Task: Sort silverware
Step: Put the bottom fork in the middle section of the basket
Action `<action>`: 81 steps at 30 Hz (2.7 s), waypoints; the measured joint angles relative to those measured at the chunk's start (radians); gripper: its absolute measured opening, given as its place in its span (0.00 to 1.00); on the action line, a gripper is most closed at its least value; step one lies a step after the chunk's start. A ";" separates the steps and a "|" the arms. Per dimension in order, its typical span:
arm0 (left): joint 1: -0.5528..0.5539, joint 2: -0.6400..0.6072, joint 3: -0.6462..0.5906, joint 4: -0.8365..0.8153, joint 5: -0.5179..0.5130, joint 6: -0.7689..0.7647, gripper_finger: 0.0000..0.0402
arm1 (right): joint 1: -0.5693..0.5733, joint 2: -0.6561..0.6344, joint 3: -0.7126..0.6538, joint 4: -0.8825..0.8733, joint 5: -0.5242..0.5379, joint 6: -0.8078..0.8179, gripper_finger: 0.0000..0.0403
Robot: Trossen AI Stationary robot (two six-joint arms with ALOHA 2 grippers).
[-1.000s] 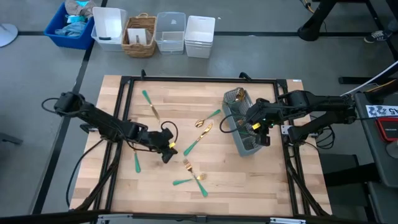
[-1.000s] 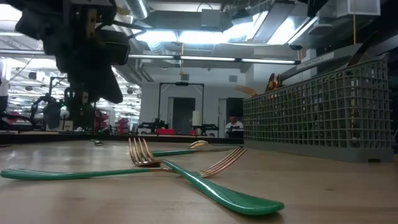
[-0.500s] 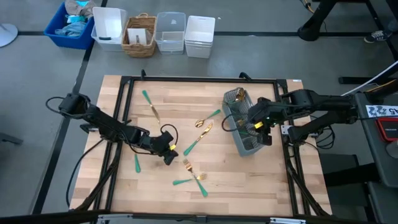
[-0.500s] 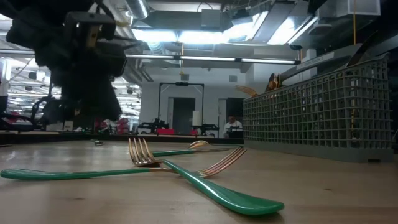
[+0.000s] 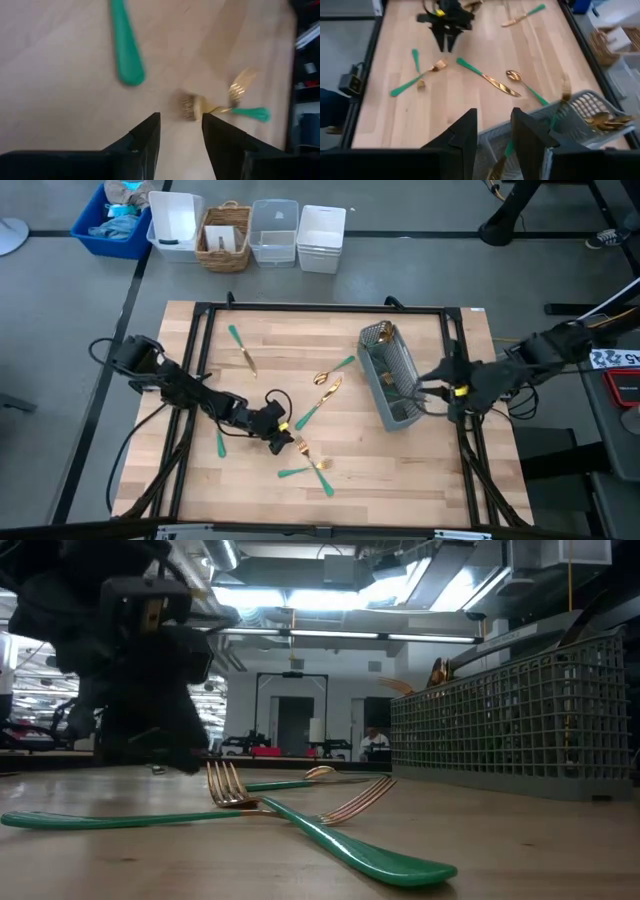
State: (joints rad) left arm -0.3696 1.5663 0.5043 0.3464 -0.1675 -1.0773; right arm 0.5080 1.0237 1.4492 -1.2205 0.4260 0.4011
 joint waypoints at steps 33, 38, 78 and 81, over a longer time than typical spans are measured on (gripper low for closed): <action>0.004 0.129 0.030 0.156 -0.042 0.030 0.32 | 0.370 -0.053 -0.568 0.654 0.278 0.145 0.30; 0.004 0.129 0.030 0.150 -0.042 0.030 0.22 | 0.370 -0.048 -0.615 0.758 0.280 0.145 0.30; 0.209 0.155 0.329 0.643 -0.080 0.652 0.00 | 0.369 -0.157 -0.628 0.809 0.316 0.058 0.30; 0.275 0.147 0.427 0.600 -0.080 0.838 0.00 | 0.369 -0.157 -0.628 0.807 0.311 0.058 0.30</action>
State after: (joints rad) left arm -0.0950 1.7133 0.9312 0.9459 -0.2474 -0.2388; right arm 0.8768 0.8669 0.8207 -0.4133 0.7369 0.4591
